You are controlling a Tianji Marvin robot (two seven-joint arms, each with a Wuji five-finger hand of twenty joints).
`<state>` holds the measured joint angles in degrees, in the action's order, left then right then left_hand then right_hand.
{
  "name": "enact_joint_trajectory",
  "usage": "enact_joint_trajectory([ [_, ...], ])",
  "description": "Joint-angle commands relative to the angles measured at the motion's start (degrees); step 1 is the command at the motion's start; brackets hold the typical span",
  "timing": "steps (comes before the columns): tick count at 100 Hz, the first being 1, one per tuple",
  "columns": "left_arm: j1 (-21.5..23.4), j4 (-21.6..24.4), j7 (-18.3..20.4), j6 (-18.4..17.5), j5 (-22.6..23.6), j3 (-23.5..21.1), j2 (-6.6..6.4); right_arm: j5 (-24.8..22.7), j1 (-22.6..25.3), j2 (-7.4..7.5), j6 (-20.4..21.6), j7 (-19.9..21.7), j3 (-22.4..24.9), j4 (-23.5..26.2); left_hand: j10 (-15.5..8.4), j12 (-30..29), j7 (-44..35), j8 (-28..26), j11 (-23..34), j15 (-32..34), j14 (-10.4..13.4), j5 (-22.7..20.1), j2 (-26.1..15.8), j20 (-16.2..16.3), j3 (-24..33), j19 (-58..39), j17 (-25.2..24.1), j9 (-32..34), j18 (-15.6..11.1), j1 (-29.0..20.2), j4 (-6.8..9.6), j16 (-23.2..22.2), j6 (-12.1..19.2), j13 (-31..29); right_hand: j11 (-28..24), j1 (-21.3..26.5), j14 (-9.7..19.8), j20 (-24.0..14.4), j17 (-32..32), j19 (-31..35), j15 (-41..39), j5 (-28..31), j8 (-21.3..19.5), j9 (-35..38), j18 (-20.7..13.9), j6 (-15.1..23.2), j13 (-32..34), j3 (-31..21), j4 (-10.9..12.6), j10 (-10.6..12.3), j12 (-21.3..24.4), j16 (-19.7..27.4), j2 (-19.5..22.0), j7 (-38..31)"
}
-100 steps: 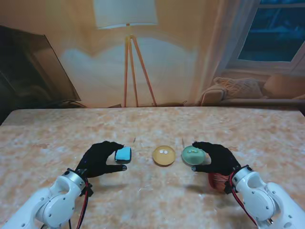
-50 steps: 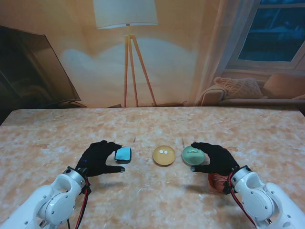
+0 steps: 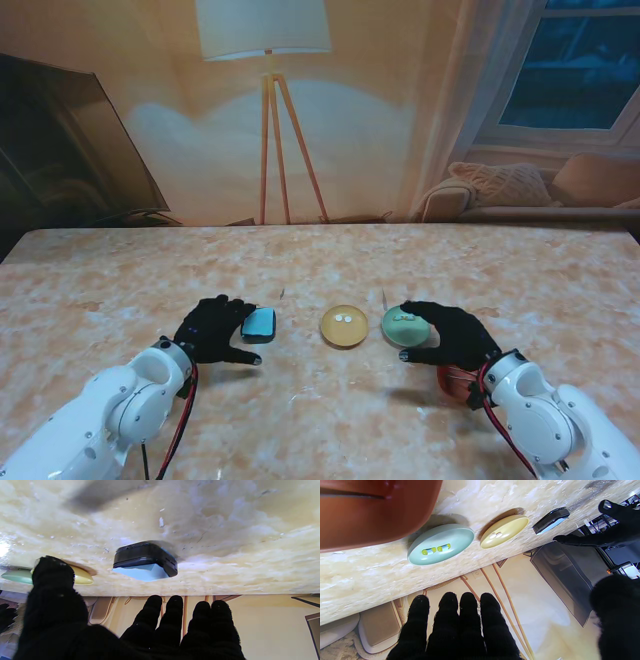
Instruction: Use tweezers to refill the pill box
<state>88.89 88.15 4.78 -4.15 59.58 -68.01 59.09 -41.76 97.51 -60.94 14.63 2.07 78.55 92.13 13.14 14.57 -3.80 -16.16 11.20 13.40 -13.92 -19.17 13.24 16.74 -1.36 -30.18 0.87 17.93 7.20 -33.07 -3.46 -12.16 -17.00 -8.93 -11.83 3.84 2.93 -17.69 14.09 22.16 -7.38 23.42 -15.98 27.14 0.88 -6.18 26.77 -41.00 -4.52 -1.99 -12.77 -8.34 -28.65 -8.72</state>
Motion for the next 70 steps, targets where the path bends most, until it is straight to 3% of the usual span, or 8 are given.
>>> enact_joint_trajectory([
  [1, -1.2, -1.3, 0.4, 0.5, -0.4, 0.7, 0.24, 0.1, 0.6, -0.29, -0.1, 1.1, -0.2, 0.0, 1.1, -0.6, 1.8, 0.9, 0.3, 0.4, -1.6, 2.1, 0.8, -0.9, 0.5, 0.3, -0.8, -2.5, -0.3, 0.7, 0.31, -0.1, -2.0, 2.2, -0.1, -0.2, 0.6, 0.8, 0.0, 0.0, 0.6, -0.2, -0.1, 1.0, 0.0, 0.3, 0.5, 0.7, -1.2, -0.2, 2.3, 0.7, 0.1, 0.1],
  [27, -7.0, -8.0, -2.6, 1.8, -0.3, 6.0, 0.31, 0.8, 0.3, -0.24, -0.2, 1.7, -0.6, -0.5, 1.8, -0.6, 2.7, 2.0, 1.1, 1.3, -2.1, 3.2, 0.8, -0.3, 0.5, -0.9, -0.6, -3.4, 0.4, 0.8, 0.22, -0.5, -3.3, 2.0, -0.2, 0.4, 0.5, 0.8, 0.2, 0.1, 0.5, -0.1, 0.0, 1.2, 0.1, 0.2, 0.7, 0.8, -1.2, -0.4, 2.2, 0.7, -0.1, 0.1],
  [70, -15.3, -15.7, -3.4, 3.1, -2.1, 14.0, 0.43, 1.3, 0.3, -0.30, -0.3, 1.7, -0.6, -0.8, 0.5, 0.2, -1.2, -0.4, 2.9, 2.3, -1.5, 0.8, 0.7, 0.9, 0.6, -3.3, 0.0, -0.9, 0.0, 0.5, 0.26, -1.0, -0.4, -0.1, -0.6, 2.2, 0.4, 0.7, 0.9, 0.7, 0.2, 0.7, 0.0, 2.2, 0.2, 0.5, 1.9, 1.2, -1.1, -0.4, 2.0, 0.6, -0.7, -0.4],
])
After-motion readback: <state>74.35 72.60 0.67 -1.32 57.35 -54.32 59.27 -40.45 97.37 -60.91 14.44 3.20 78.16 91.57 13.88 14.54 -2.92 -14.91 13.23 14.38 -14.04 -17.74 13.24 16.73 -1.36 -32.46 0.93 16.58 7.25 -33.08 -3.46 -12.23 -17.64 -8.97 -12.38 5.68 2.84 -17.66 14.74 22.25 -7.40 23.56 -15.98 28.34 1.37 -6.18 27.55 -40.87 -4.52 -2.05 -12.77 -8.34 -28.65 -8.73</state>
